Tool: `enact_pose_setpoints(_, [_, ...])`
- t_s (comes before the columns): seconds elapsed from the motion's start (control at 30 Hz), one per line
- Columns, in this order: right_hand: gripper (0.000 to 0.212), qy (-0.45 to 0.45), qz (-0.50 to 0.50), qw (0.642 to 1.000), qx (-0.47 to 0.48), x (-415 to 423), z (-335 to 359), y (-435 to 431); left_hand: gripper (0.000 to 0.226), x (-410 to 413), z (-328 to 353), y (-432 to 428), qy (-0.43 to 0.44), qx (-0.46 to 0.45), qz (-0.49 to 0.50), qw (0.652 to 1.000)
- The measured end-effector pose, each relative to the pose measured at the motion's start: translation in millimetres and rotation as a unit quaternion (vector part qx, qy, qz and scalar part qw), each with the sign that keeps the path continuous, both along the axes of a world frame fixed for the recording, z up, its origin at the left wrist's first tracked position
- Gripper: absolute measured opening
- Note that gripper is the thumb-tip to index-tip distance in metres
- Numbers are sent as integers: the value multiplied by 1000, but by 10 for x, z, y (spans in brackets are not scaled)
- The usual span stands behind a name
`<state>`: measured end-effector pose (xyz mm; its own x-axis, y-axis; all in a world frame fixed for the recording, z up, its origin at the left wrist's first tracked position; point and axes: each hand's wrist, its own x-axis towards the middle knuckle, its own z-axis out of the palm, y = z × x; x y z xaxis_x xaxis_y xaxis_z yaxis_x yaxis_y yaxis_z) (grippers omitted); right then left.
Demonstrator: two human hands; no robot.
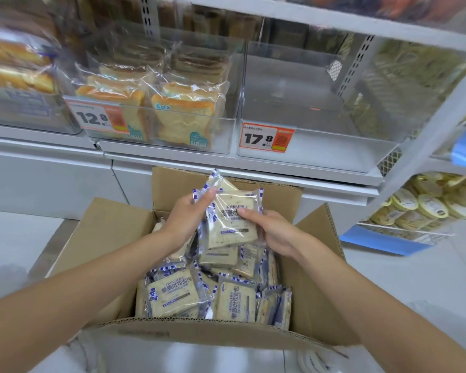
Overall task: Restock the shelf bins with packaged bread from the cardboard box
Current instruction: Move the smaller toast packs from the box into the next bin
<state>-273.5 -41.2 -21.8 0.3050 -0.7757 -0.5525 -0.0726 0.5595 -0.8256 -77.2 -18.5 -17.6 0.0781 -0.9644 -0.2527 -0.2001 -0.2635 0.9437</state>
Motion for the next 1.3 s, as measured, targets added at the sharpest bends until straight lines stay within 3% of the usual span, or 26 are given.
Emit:
enact_pose_setpoints(0.1, [64,6,-22,998,-65,-129,337,-154,31,-152,377,-194,-10,-39,4,999])
enact_pose_setpoints(0.23, [33,-42,-25,988,-145,-326,841,-362,52,-275,840,-473,-91,-133,-7,987])
enact_pose_setpoints(0.37, [34,-53,-86,974,-201,-570,1259,-692,62,-470,1277,-848,-179,-236,-6,955])
enact_pose_setpoints(0.5, [39,-55,-174,959,-216,-812,1512,-1221,29,-441,1492,-1476,-252,-329,35,909])
enact_pose_setpoints(0.63, [52,11,-211,954,-211,-850,1458,-1951,61,-295,1423,-2061,-276,-201,-11,940])
enact_pose_setpoints(0.73, [44,104,-192,940,-261,-668,1342,-2485,54,-258,1336,-2226,-271,-194,-50,941])
enact_pose_setpoints(0.8, [45,184,-123,932,-286,-544,1230,-2767,46,-238,1290,-2230,-298,-216,-50,928])
enact_pose_setpoints(0.9, [111,269,12,924,-271,-553,877,-3167,40,-233,1245,-2192,-300,-228,-36,926])
enact_pose_setpoints(0.93, [123,292,32,914,-280,-589,791,-3268,38,-233,1228,-2198,-291,-231,-33,928])
enact_pose_setpoints(1.03, [99,298,-9,897,-326,-567,792,-3328,33,-231,1196,-2210,-273,-234,-24,933])
enact_pose_setpoints(1.13, [95,258,-22,909,-326,-544,745,-3406,36,-218,1176,-2227,-259,-238,-16,936])
enact_pose_setpoints(1.2, [87,295,-30,900,-320,-525,670,-3456,45,-216,1172,-2218,-249,-239,-20,938])
enact_pose_setpoints(1.3, [110,322,-26,896,-304,-539,564,-3571,55,-224,1173,-2213,-244,-241,-20,939])
